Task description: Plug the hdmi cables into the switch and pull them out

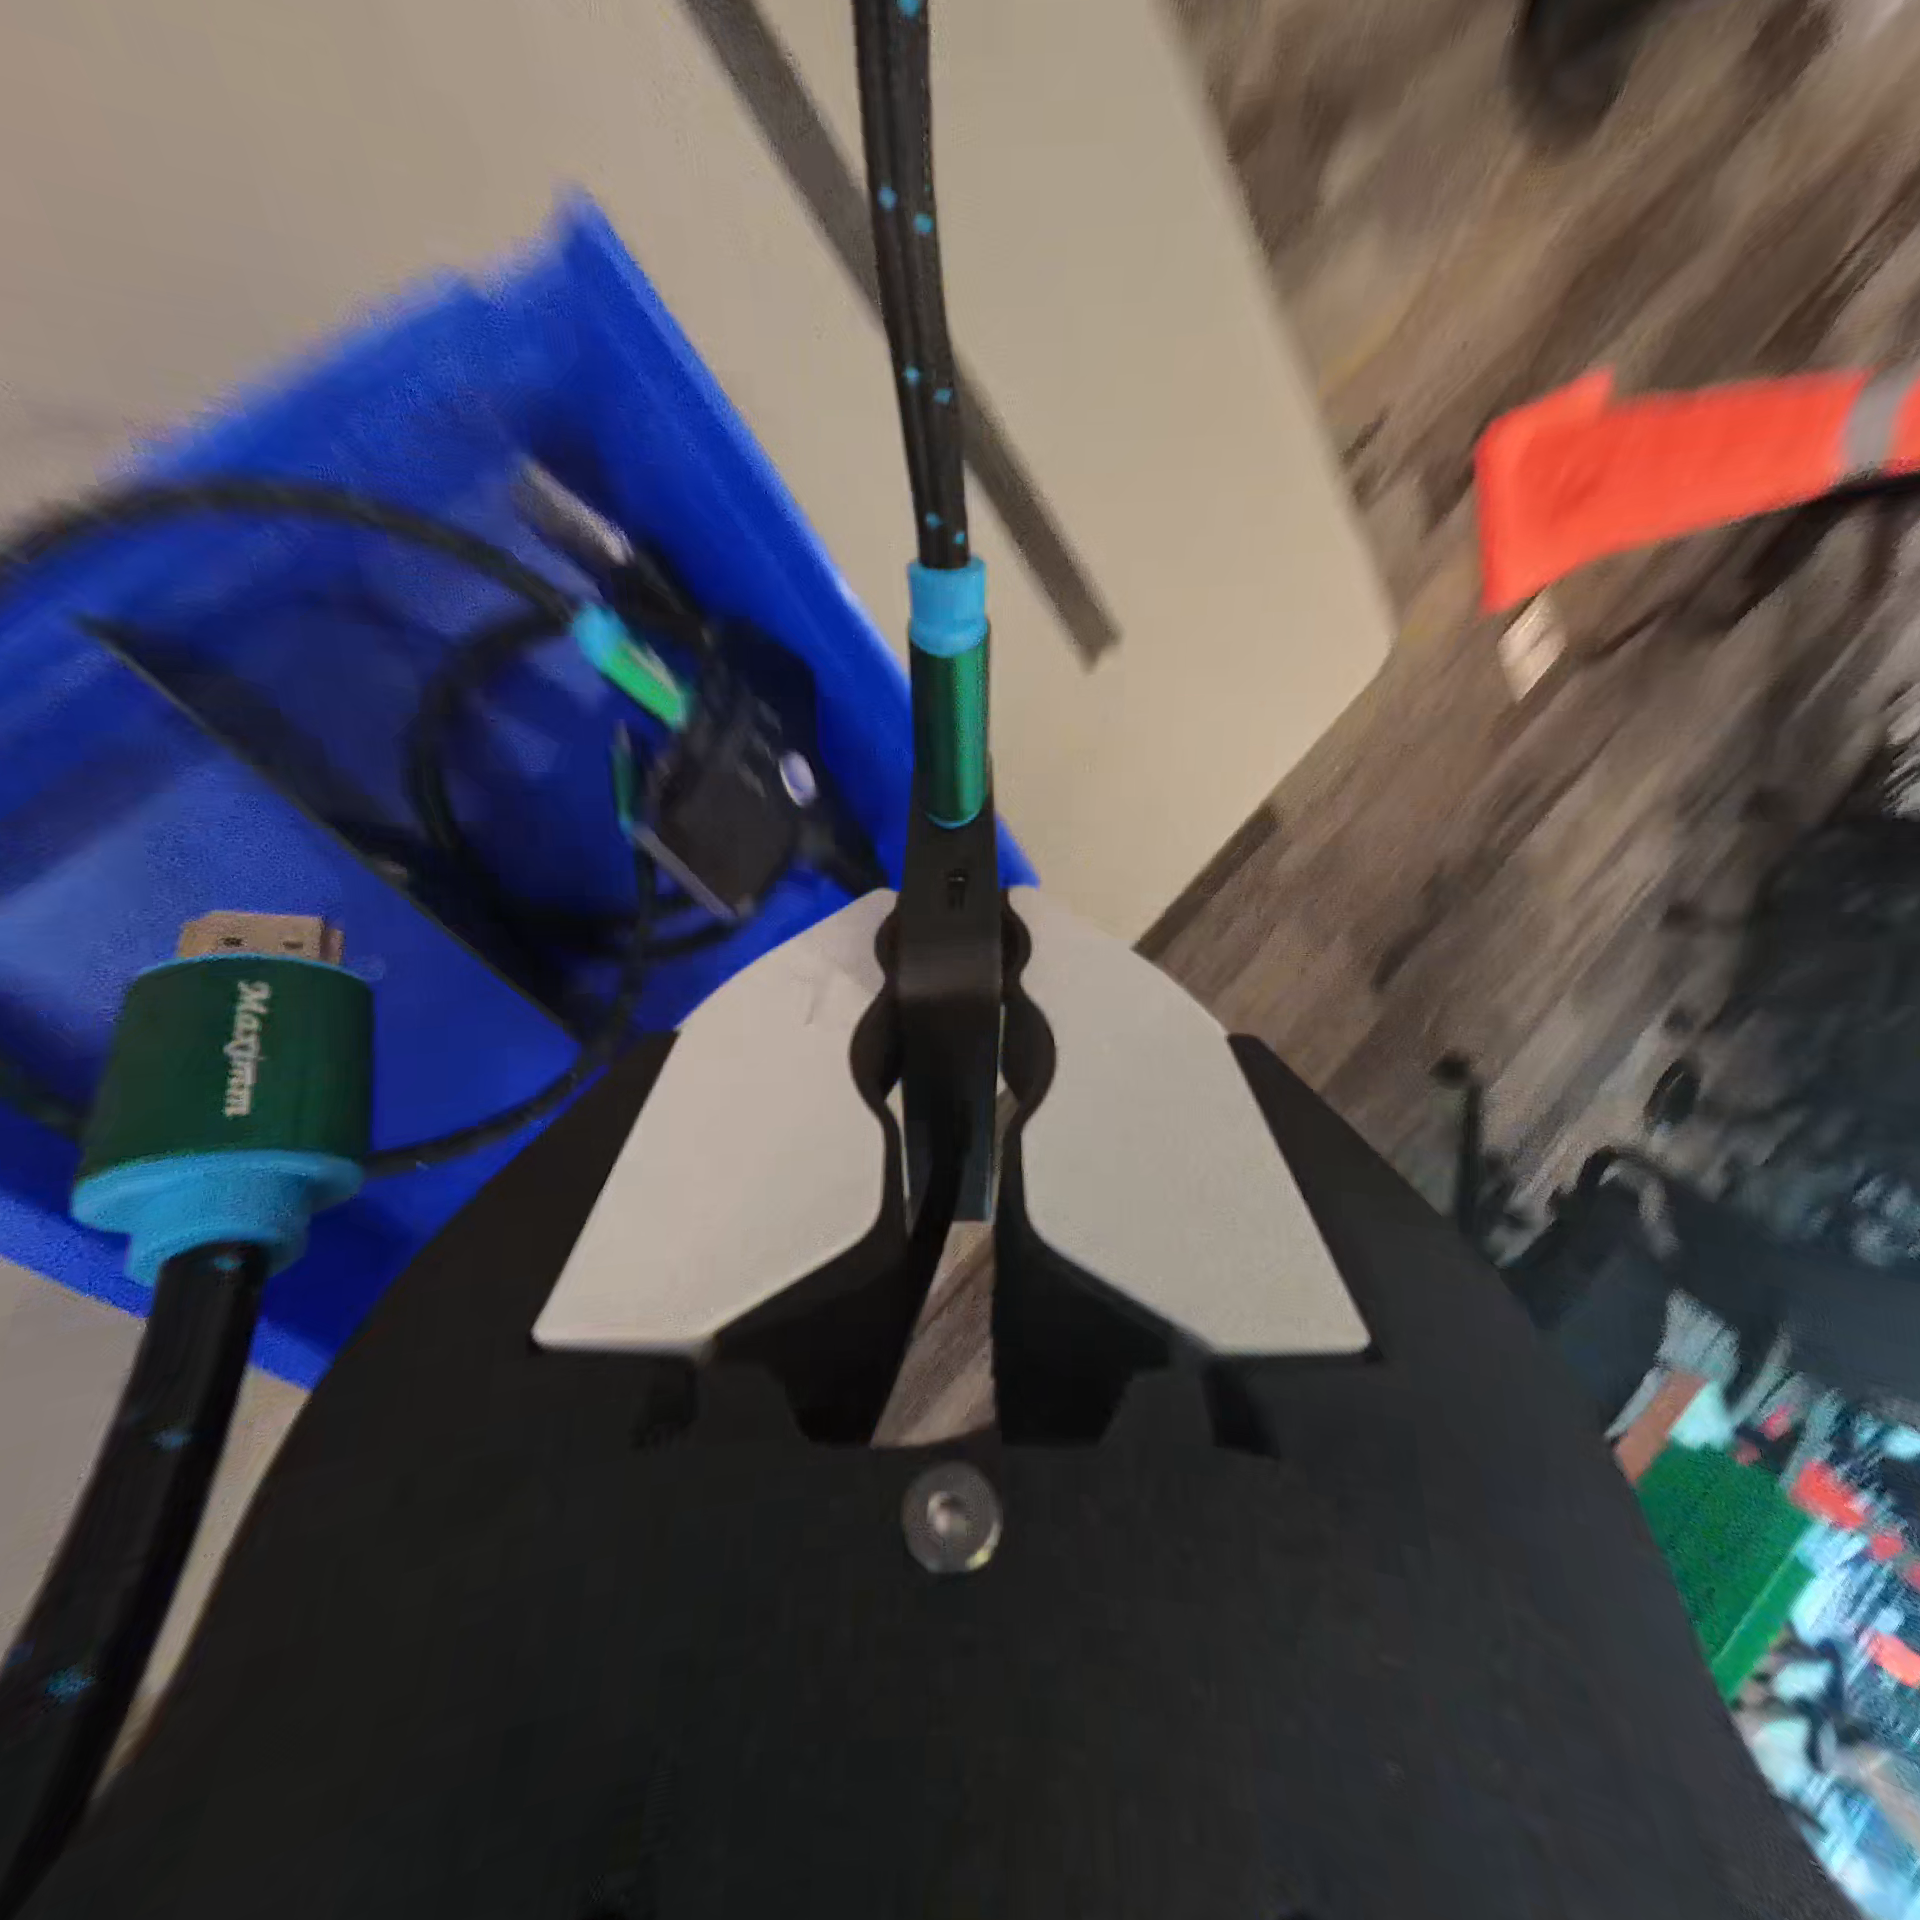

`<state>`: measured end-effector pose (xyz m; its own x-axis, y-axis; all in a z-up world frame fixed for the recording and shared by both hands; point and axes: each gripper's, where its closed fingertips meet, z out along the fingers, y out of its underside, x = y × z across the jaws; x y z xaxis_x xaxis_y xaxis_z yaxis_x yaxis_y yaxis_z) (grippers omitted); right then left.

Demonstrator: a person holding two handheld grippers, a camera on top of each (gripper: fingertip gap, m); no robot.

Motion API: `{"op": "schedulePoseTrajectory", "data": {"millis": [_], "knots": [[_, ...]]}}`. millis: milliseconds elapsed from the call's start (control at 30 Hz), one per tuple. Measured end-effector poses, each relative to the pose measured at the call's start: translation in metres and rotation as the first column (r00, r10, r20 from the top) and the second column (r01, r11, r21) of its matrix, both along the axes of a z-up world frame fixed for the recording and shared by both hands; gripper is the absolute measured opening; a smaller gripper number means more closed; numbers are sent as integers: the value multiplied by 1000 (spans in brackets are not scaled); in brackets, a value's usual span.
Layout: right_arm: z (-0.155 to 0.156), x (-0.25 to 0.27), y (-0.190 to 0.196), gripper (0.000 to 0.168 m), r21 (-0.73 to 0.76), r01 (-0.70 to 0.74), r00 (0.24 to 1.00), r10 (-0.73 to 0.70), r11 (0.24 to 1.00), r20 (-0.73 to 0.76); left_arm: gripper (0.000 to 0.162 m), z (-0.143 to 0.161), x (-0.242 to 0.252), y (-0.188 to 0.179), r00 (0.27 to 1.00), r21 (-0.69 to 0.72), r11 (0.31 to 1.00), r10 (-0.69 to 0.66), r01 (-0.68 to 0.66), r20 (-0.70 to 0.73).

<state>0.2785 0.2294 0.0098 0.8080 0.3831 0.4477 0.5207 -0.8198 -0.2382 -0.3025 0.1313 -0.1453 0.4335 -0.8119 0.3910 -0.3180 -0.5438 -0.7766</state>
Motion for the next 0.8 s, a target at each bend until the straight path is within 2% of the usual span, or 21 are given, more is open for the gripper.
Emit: {"op": "schedulePoseTrajectory", "data": {"millis": [67,133,233,333,533,633,700,800], "knots": [[-32,22,-12,14,-113,76,994,-84,991,-68,22,-3,6,-2,1000,-2,1000,-23,23,-17],[-65,21,-21,14,-226,82,985,-114,971,-133,22,-6,12,-2,999,0,999,-42,42,-34],[-102,26,-30,14,-387,75,995,-97,919,-37,22,-9,19,-2,997,-8,998,-61,61,-47],[-130,21,-36,14,-521,78,995,-96,850,-8,22,-12,24,-2,995,-21,997,-80,79,-54],[-143,22,-40,15,-653,89,996,-55,752,72,22,-17,31,-5,990,-40,993,-117,114,-73],[-162,15,-56,18,-702,108,993,-114,704,39,22,-18,33,-10,987,-42,990,-139,136,-78],[-175,14,-57,19,-691,120,990,-133,713,34,22,-18,33,-12,986,-40,989,-144,141,-83],[-174,17,-53,23,-648,136,990,-127,750,61,22,-18,31,-14,986,-40,989,-142,139,-83]]}}
